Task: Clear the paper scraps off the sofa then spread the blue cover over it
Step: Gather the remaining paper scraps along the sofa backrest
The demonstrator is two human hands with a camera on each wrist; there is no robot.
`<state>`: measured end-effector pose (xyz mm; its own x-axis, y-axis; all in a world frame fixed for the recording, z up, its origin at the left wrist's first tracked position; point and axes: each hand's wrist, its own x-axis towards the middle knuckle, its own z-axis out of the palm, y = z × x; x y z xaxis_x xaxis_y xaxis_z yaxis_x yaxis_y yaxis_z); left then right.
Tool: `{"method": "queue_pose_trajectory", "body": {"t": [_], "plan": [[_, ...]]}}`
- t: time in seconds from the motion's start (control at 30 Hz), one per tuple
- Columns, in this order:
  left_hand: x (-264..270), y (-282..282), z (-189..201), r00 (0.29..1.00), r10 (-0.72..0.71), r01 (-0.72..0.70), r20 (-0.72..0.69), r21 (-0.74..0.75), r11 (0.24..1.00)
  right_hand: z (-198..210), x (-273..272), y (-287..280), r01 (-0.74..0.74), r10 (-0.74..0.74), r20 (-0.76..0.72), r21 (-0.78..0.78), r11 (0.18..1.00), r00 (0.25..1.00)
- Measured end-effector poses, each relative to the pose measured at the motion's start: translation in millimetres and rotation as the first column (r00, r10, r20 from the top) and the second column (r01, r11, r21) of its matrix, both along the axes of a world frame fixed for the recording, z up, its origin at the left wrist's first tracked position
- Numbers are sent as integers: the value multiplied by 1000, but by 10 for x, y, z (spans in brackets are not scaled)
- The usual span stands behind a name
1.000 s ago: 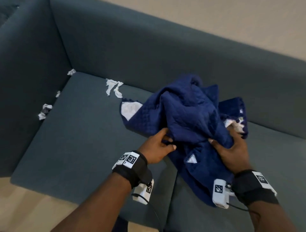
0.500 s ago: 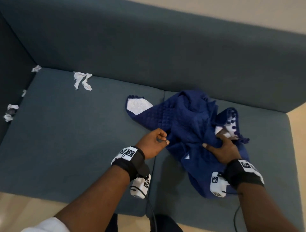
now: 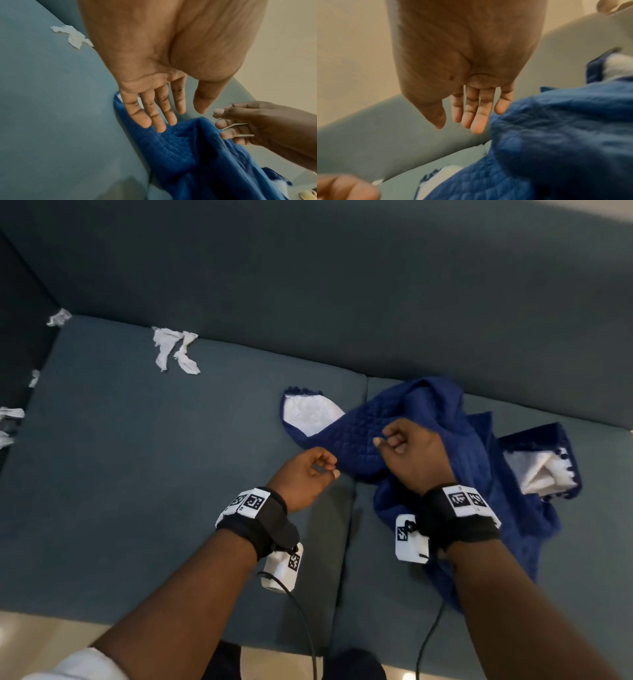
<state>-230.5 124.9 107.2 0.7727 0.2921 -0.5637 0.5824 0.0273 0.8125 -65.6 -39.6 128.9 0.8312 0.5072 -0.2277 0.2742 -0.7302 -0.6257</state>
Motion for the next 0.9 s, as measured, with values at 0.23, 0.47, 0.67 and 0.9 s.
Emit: {"method": "queue_pose_trajectory", "body": {"t": [0.23, 0.47, 0.67, 0.9], "plan": [[-537, 1706, -379, 986, 166, -163, -13, 130, 978, -504, -461, 1934, -212, 215, -89, 42, 976, 972], [-1069, 3451, -754, 931, 358, -326, -65, 291, 900, -1141, -717, 3890, -347, 346, -116, 9, 938, 931], [-1247, 4067, -1149, 875, 479, -455, -64, 227, 861, -1642, -850, 4940, -348, 339, -100, -92, 933, 936], [-1302, 4266, -1461, 856, 514, -505, -54, 132, 853, -1886, -980, 5434, -205, 222, 79, -179, 962, 972]]}}
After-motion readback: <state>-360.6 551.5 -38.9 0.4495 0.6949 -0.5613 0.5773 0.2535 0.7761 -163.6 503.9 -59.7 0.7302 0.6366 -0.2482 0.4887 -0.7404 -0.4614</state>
